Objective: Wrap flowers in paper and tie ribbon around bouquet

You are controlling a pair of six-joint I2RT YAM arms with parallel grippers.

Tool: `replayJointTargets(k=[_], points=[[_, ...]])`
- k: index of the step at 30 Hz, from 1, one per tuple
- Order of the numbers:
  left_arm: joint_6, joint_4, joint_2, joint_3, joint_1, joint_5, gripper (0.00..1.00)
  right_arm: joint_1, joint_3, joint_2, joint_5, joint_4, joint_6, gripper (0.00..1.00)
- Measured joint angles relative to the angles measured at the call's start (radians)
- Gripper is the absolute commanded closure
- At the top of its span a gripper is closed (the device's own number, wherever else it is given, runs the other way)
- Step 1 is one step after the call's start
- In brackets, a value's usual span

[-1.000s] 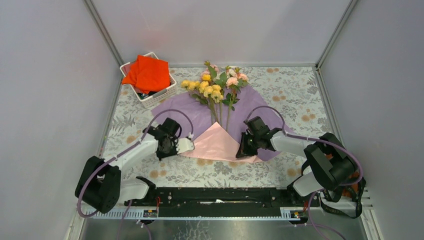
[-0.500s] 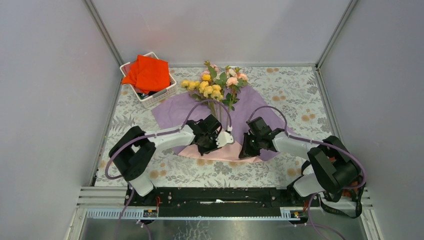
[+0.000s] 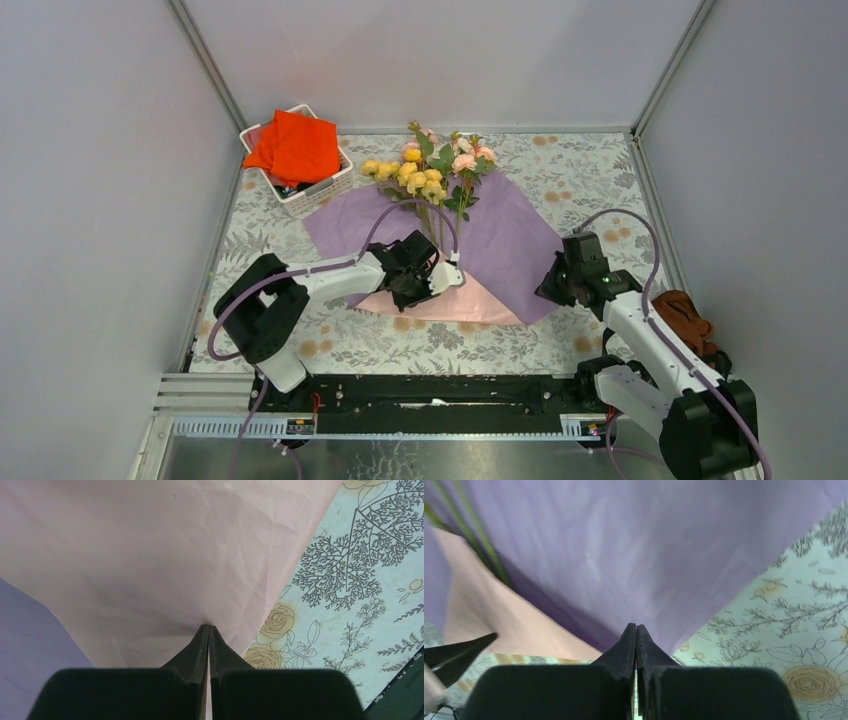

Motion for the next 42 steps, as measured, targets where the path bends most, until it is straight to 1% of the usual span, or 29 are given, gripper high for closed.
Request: replayJointTargets(k=[2,3,4,6,8,10,13,17,20,23,24,26,27,29,31,32,33,35,37,39,42], points=[[-0.004,0.005,-0.002,-0.003,0.000,0.002,0.94,0.015,0.064,-0.012,0.028,-0.023,0.000,1.00],[-0.005,0.006,-0.002,-0.005,0.001,0.003,0.94,0.048,0.097,0.004,0.042,-0.020,0.001,1.00],[-0.006,0.008,-0.003,-0.005,0.002,0.004,0.94,0.099,0.127,0.029,0.056,-0.013,0.002,1.00],[-0.009,0.012,-0.005,-0.009,0.003,0.006,0.95,0.242,0.179,0.107,0.062,0.040,0.003,1.00],[-0.012,0.017,-0.008,-0.013,0.004,0.007,0.95,0.343,0.192,0.198,0.032,0.100,0.010,1.00],[-0.015,0.019,-0.010,-0.014,0.004,0.007,0.95,0.381,0.176,0.271,0.002,0.130,0.028,1.00],[-0.020,0.024,-0.011,-0.018,0.005,0.007,0.95,0.381,0.100,0.304,-0.008,0.128,0.067,1.00],[-0.021,0.027,-0.013,-0.021,0.006,0.010,0.94,0.356,0.047,0.268,0.000,0.079,0.087,1.00],[-0.021,0.029,-0.014,-0.023,0.007,0.012,0.94,0.240,-0.005,0.158,0.018,0.019,0.088,1.00],[-0.021,0.030,-0.014,-0.023,0.007,0.013,0.94,0.145,-0.015,0.013,0.080,-0.054,0.087,0.99],[-0.021,0.030,-0.013,-0.023,0.007,0.013,0.94,0.138,-0.009,-0.032,0.098,-0.075,0.087,0.93],[-0.022,0.030,-0.013,-0.023,0.007,0.013,0.94,0.138,0.012,-0.074,0.108,-0.108,0.089,0.81],[-0.022,0.030,-0.013,-0.023,0.007,0.013,0.94,0.138,0.025,-0.077,0.106,-0.120,0.096,0.71],[-0.022,0.030,-0.013,-0.023,0.007,0.013,0.94,0.153,0.039,-0.070,0.096,-0.124,0.121,0.58],[-0.022,0.031,-0.013,-0.023,0.007,0.012,0.94,0.206,0.035,-0.056,0.079,-0.117,0.173,0.48],[-0.022,0.031,-0.013,-0.023,0.007,0.012,0.94,0.239,0.025,-0.055,0.064,-0.099,0.208,0.36],[-0.022,0.031,-0.013,-0.023,0.007,0.012,0.94,0.270,0.011,-0.057,0.050,-0.076,0.245,0.30],[-0.023,0.031,-0.012,-0.023,0.007,0.013,0.94,0.320,-0.035,-0.060,0.021,-0.010,0.327,0.26],[-0.023,0.031,-0.011,-0.023,0.007,0.013,0.94,0.348,-0.094,-0.055,-0.002,0.056,0.404,0.25],[-0.023,0.031,-0.011,-0.023,0.007,0.013,0.94,0.351,-0.129,-0.034,-0.010,0.088,0.457,0.26],[-0.023,0.031,-0.011,-0.023,0.008,0.015,0.94,0.352,-0.138,0.010,-0.013,0.145,0.518,0.31]])
